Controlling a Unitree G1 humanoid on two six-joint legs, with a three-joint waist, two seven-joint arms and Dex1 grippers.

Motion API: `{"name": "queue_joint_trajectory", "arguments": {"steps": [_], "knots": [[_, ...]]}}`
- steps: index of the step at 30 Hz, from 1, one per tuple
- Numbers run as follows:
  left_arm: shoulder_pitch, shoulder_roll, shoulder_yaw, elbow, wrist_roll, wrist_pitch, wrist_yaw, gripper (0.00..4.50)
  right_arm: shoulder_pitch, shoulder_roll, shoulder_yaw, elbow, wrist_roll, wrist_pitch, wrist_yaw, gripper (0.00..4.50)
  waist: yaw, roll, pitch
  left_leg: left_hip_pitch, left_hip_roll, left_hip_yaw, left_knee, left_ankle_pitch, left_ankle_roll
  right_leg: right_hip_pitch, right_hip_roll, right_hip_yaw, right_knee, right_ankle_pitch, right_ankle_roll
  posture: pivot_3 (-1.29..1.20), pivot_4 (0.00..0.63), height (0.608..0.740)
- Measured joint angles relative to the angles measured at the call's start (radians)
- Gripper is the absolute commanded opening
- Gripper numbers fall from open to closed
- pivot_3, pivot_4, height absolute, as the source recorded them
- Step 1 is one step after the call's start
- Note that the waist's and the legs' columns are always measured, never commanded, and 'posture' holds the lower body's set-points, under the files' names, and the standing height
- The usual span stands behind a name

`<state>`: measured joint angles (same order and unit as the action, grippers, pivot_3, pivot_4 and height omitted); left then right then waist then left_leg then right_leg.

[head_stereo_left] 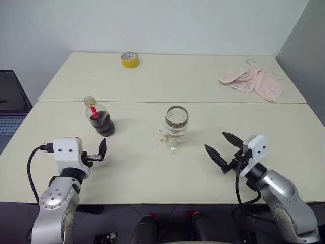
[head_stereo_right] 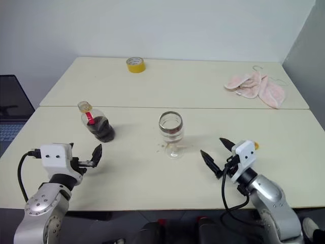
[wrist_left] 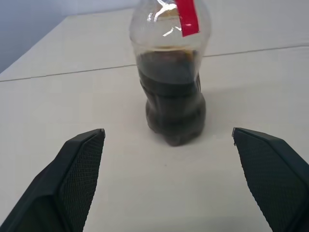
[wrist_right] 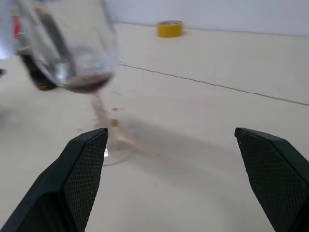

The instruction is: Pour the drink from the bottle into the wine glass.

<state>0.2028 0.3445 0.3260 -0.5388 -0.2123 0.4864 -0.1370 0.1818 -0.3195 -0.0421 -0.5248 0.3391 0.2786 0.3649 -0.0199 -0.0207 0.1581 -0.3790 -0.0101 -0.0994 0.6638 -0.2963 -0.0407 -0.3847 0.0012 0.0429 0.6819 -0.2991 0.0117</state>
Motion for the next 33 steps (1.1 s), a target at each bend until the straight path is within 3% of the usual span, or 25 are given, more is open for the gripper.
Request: {"name": "queue_joint_trajectory", "arguments": {"steps": [4,11,17,33], "knots": [[0.009,-0.015,-0.046,-0.015,0.041,0.026,0.027,4.48,0.055,0.068,-0.006,0.0,-0.094,-0.043,-0.11,4.5,0.0,0.001,-0.001,0.001,0.0,0.001,0.0,0.0,-0.001,0.0,0.0,0.0,0.0,0.0,0.0,0.0,0.15,0.74],[0.002,-0.037,-0.09,0.004,0.036,-0.08,-0.027,4.48,0.199,0.042,0.021,-0.043,-0.117,-0.095,-0.05,4.5,0.001,0.002,-0.002,0.002,0.0,0.001,-0.001,0.0,0.0,0.001,0.0,0.001,-0.001,0.0,0.0,0.0,0.15,0.74],[0.001,-0.056,-0.117,0.036,0.042,-0.125,-0.032,4.48,0.199,0.033,0.024,-0.051,-0.096,-0.099,-0.008,4.5,-0.004,0.003,-0.001,0.013,0.0,0.001,-0.004,-0.001,0.0,0.012,0.0,0.0,-0.002,-0.003,-0.001,0.0,0.15,0.74],[0.058,-0.107,-0.121,0.033,0.076,-0.168,0.008,4.48,0.164,0.047,0.023,0.026,-0.092,-0.16,0.015,4.5,-0.005,0.003,-0.001,0.014,0.0,0.001,-0.004,-0.001,0.0,0.013,0.0,0.001,-0.002,-0.003,-0.002,0.0,0.15,0.74]]}}
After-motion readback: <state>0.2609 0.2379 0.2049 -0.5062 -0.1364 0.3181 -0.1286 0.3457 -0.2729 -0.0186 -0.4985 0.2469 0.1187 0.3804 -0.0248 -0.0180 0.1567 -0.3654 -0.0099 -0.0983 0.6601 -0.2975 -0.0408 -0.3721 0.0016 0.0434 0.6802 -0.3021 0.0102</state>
